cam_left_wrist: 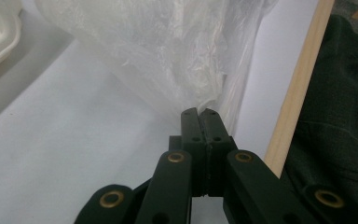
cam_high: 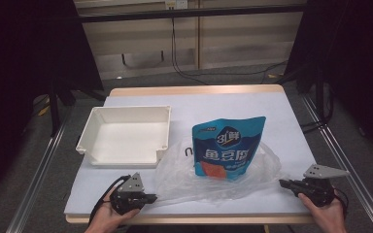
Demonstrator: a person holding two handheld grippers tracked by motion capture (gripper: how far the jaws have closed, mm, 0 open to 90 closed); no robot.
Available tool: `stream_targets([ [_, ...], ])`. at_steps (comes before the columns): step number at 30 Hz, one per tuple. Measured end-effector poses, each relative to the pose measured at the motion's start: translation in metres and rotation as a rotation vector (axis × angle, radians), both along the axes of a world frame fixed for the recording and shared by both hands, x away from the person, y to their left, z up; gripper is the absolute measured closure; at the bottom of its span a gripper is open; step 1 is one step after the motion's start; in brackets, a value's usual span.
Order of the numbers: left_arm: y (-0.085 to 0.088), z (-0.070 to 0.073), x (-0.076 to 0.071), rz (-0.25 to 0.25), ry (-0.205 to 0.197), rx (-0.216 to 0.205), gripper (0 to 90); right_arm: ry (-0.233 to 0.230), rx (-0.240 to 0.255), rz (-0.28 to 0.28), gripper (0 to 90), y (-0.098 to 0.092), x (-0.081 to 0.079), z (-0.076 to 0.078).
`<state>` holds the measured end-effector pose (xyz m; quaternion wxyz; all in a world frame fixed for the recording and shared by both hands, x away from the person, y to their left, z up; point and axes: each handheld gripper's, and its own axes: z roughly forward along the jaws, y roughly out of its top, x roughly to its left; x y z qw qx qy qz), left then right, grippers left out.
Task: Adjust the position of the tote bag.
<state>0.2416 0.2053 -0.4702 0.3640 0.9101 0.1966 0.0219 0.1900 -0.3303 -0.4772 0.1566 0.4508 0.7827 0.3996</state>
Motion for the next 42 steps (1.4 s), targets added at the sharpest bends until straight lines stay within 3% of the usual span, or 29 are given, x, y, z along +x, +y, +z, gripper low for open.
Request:
stream_targets([
  [4,-0.001,-0.001,-0.002,0.016,-0.005,0.015,90.0,0.015,-0.075,0.01,90.0,0.006,0.0,-0.005],
  [5,-0.001,-0.001,-0.004,0.025,-0.02,0.024,90.0,0.017,-0.065,0.008,90.0,0.005,0.0,-0.005],
  [9,-0.001,-0.001,-0.004,0.036,-0.01,0.018,90.0,0.027,-0.013,0.0,90.0,-0.001,0.0,-0.008],
  [12,0.001,0.001,-0.002,0.029,-0.001,0.007,89.6,0.003,-0.073,0.009,87.8,0.006,-0.001,-0.006],
  [14,0.001,0.002,-0.002,0.025,-0.007,-0.008,89.2,-0.009,-0.076,0.009,84.1,0.006,-0.001,-0.006],
  [15,0.001,0.003,-0.002,0.026,-0.014,-0.024,86.1,-0.02,-0.054,0.009,76.5,0.004,-0.001,-0.006],
  [16,0.002,0.005,-0.002,0.034,-0.009,-0.035,86.1,-0.02,-0.054,0.009,76.5,0.004,-0.001,-0.006],
  [18,0.006,0.008,-0.004,0.03,-0.014,-0.06,81.1,-0.055,-0.004,0.017,69.8,0.002,-0.005,0.0],
  [20,0.008,0.01,-0.006,0.034,-0.018,-0.063,78.5,-0.07,0.008,0.022,66.7,0.002,-0.006,0.002],
  [21,0.009,0.01,-0.007,0.038,-0.016,-0.079,73.3,-0.087,0.032,0.031,59.0,0.003,-0.009,0.006],
  [29,0.016,0.027,-0.019,0.061,-0.054,-0.172,63.7,-0.124,0.067,0.011,38.8,0.002,-0.02,0.016],
  [31,0.015,0.03,-0.02,0.057,-0.068,-0.175,62.2,-0.138,0.078,0.001,33.2,0.002,-0.023,0.022],
  [38,0.01,0.048,-0.021,0.064,-0.097,-0.24,60.6,-0.202,0.108,0.023,30.1,0.005,-0.025,0.048],
  [42,0.0,0.062,-0.014,0.056,-0.134,-0.257,68.7,-0.236,0.116,0.045,40.2,0.013,-0.019,0.066],
])
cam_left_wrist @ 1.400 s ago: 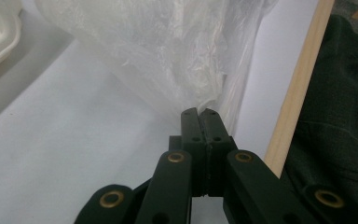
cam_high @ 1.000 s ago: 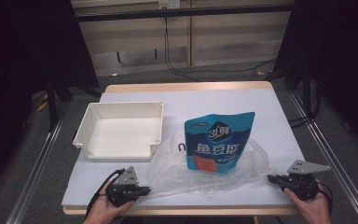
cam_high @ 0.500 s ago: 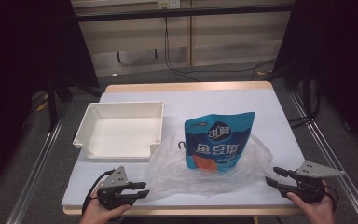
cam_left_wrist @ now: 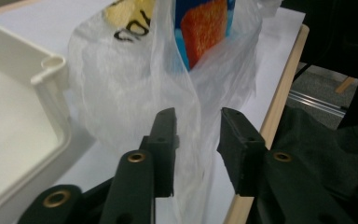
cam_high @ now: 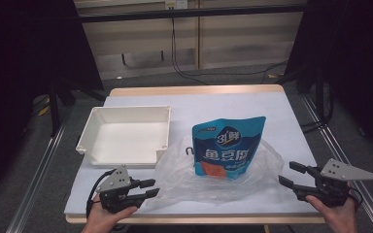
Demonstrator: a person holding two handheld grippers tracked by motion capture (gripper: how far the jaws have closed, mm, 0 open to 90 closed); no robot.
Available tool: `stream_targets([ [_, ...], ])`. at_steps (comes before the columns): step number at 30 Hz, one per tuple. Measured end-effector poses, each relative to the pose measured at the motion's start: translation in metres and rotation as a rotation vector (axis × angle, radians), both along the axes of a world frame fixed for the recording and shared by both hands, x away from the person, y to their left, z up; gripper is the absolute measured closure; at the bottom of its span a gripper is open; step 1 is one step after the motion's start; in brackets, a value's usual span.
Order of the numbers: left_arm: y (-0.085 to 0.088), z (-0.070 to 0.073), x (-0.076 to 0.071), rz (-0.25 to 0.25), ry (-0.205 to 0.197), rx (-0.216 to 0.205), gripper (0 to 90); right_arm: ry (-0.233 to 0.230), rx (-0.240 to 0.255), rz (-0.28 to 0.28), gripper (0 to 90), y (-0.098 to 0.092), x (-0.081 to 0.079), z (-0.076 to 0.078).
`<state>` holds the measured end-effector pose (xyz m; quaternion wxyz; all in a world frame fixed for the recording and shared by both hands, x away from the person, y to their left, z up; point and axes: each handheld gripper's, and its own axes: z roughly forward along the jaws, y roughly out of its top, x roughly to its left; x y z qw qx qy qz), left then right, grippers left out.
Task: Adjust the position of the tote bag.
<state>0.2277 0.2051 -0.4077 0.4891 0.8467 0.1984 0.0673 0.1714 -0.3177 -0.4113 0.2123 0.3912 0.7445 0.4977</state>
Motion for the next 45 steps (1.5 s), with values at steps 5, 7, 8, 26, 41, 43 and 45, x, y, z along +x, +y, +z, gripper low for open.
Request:
stream_targets([
  [5,-0.021,0.004,0.008,-0.047,-0.002,0.003,78.1,-0.017,0.001,0.027,52.9,0.007,0.01,0.009],
  [7,-0.033,0.004,0.013,-0.067,-0.007,0.032,85.5,-0.024,-0.003,0.04,59.3,0.012,0.013,0.013],
  [8,-0.044,0.004,0.019,-0.083,0.003,0.021,85.7,-0.022,-0.007,0.072,65.6,0.018,0.017,0.016],
  [26,-0.101,-0.018,0.055,-0.11,0.027,0.146,90.0,0.094,-0.134,0.177,90.0,0.057,0.055,-0.001],
  [41,-0.114,-0.048,0.072,-0.076,0.064,0.28,88.9,0.188,-0.205,0.119,90.0,0.051,0.08,-0.031],
  [43,-0.115,-0.054,0.073,-0.073,0.086,0.283,87.9,0.193,-0.208,0.123,90.0,0.055,0.088,-0.034],
  [45,-0.114,-0.056,0.073,-0.084,0.083,0.308,87.9,0.193,-0.202,0.126,90.0,0.057,0.092,-0.035],
])
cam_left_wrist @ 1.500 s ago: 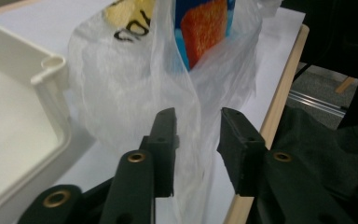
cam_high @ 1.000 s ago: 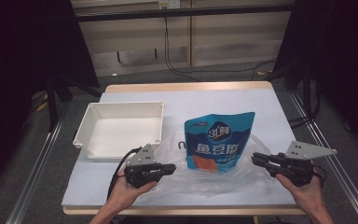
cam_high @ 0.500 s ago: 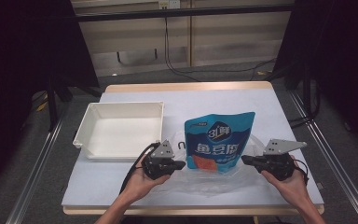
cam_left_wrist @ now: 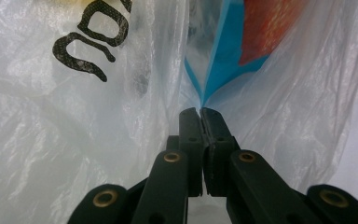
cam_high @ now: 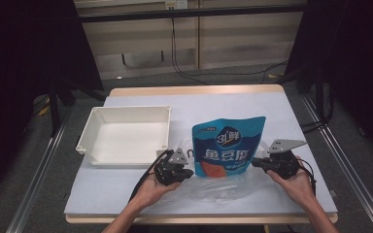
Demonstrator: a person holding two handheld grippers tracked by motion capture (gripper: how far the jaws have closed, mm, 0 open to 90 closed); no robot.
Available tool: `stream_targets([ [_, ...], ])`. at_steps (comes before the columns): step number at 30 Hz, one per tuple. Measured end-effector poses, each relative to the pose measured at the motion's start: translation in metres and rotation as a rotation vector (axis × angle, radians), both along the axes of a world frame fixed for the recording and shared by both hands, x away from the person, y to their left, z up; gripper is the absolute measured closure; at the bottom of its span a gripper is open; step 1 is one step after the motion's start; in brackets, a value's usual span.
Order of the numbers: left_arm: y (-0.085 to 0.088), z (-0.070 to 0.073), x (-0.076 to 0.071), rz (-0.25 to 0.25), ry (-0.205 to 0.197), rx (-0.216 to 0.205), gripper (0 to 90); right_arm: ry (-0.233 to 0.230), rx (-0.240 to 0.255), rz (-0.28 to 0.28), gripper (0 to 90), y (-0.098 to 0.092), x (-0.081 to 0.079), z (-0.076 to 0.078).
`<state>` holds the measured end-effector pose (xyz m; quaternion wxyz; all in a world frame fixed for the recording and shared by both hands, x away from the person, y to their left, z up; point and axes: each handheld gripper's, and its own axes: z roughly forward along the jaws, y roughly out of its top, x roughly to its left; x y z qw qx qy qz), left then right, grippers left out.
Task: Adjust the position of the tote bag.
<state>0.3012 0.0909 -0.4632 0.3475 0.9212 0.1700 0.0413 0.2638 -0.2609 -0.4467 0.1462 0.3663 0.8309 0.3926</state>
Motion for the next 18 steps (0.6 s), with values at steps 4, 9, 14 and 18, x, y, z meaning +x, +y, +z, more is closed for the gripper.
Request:
stream_targets([
  [4,-0.001,-0.002,0.0,-0.006,-0.005,0.016,87.9,0.01,-0.012,0.004,90.0,0.005,0.003,-0.003],
  [9,-0.003,-0.006,-0.002,-0.003,0.0,0.038,86.6,0.029,-0.049,0.008,90.0,0.004,0.002,-0.013],
  [14,-0.002,-0.006,-0.005,0.003,-0.02,0.051,86.5,0.061,-0.091,0.001,90.0,0.003,0.002,-0.026],
  [18,0.002,-0.005,-0.005,0.008,-0.045,0.069,85.8,0.055,-0.154,-0.003,90.0,0.004,0.0,-0.028],
])
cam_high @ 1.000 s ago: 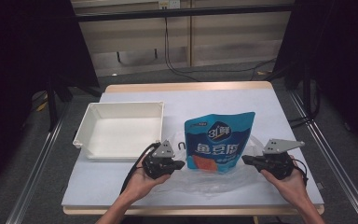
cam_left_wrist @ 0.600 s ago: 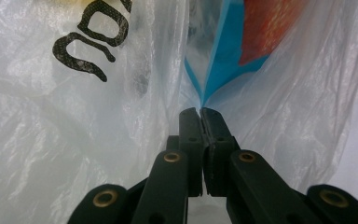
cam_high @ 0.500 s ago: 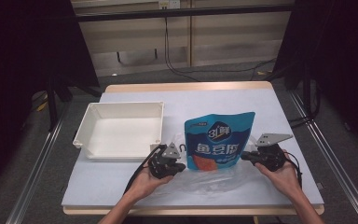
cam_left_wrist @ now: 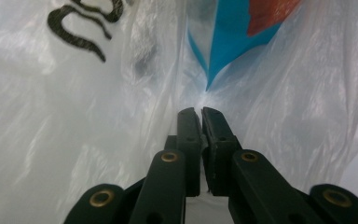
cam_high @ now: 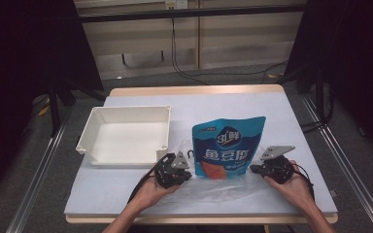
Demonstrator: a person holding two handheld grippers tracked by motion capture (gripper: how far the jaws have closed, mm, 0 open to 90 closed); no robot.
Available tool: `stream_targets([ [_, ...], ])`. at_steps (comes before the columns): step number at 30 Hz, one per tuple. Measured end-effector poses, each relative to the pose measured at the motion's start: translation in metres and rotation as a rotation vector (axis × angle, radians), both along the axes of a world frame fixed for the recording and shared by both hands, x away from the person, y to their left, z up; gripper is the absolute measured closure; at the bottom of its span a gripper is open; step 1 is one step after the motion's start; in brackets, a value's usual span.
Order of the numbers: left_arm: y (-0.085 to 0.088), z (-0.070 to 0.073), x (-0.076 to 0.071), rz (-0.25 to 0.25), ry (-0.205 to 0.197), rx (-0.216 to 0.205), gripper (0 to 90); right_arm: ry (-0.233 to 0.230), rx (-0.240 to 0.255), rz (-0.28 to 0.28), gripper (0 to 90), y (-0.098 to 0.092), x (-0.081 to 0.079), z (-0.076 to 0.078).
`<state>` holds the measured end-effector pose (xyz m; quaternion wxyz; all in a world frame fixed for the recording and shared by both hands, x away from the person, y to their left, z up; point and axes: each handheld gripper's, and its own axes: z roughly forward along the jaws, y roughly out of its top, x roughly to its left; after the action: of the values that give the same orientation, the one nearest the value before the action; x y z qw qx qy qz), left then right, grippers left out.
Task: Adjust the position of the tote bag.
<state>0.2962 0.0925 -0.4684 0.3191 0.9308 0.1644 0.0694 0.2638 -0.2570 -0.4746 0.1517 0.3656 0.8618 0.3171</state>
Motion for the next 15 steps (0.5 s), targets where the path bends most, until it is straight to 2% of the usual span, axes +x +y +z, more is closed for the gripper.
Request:
stream_targets([
  [4,0.006,0.0,0.0,0.004,-0.004,-0.003,85.9,-0.009,-0.045,-0.015,90.0,0.0,-0.001,0.002],
  [7,0.01,0.001,-0.003,-0.006,-0.027,0.031,87.1,-0.012,-0.068,-0.031,90.0,-0.004,-0.003,0.003],
  [9,0.012,0.002,-0.005,0.005,-0.025,0.036,87.5,-0.011,-0.068,-0.031,90.0,-0.005,-0.004,0.003],
  [12,0.019,0.002,-0.007,0.002,-0.029,0.039,89.2,-0.024,-0.08,-0.031,90.0,-0.01,-0.006,0.003],
  [14,0.022,0.003,-0.006,-0.009,-0.017,0.046,89.8,-0.024,-0.091,-0.04,90.0,-0.012,-0.007,0.003],
  [15,0.023,0.002,-0.007,0.005,-0.027,0.045,89.8,-0.021,-0.088,-0.043,90.0,-0.013,-0.007,0.003],
])
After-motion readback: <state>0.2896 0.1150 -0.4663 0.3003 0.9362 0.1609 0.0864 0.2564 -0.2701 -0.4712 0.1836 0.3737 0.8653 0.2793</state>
